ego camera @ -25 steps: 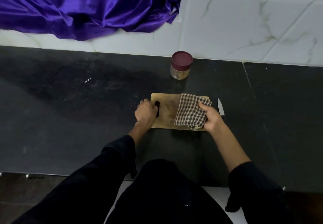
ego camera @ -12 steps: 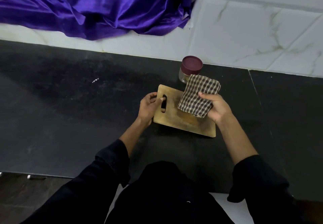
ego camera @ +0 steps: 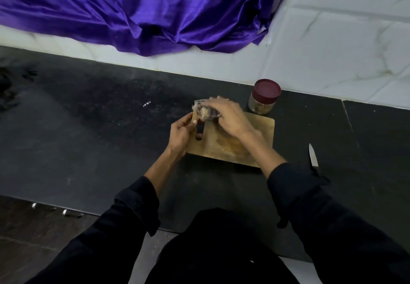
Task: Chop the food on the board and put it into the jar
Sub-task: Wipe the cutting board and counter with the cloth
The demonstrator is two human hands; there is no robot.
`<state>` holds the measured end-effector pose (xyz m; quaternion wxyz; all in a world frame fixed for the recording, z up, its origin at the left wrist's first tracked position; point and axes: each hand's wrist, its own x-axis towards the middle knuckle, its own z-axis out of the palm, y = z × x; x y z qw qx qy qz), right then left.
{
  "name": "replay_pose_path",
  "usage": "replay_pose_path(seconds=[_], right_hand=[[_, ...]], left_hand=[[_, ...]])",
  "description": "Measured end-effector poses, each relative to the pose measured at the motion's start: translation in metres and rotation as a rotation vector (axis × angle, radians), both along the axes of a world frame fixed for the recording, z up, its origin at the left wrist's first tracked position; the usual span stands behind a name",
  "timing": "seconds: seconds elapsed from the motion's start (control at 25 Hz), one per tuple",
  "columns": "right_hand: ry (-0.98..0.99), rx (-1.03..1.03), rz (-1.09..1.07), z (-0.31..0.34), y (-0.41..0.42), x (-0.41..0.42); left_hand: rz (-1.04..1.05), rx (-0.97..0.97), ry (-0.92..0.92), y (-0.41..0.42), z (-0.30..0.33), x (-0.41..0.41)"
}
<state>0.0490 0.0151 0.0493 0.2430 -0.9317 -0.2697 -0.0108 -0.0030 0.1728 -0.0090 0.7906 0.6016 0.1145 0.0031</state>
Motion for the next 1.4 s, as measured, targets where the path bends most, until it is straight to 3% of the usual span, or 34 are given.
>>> replay_pose_path(seconds=[0.24,0.36,0.48,0.64,0.76,0.92,1.12,1.28,1.4], right_hand=[[0.031,-0.221,0.316,-0.039,-0.042,-0.054],[0.079,-0.101,0.211,-0.016,-0.062,-0.049],[-0.072,0.118,-0.005,0.013,-0.056,-0.018],[-0.108,-0.073,-0.308,0.021,-0.028,0.02],[-0.056,-0.193,-0.209,0.002,-0.006,-0.003],[0.17,-0.134,0.031,-0.004,-0.006,-0.049],[-0.109,-0.049,-0.225,0.042,-0.039,0.011],[0.039,-0.109,-0.412,0.024,-0.045,0.03],[0.175,-0.072,-0.298,-0.007,-0.02,-0.013]], left_hand=[[0.233,-0.03,0.083,0.038,-0.001,0.001],[0.276,-0.027,0.074,0.053,0.001,0.002],[0.276,-0.019,0.056,0.059,0.005,0.003],[0.277,-0.04,0.032,0.054,0.014,0.003],[0.317,-0.063,0.019,0.054,0.016,0.005],[0.344,-0.008,0.025,0.058,0.01,0.006],[0.304,-0.006,0.008,0.053,0.012,0.004],[0.286,-0.045,-0.011,0.045,0.013,0.008],[0.324,-0.081,0.003,0.043,0.011,0.011]])
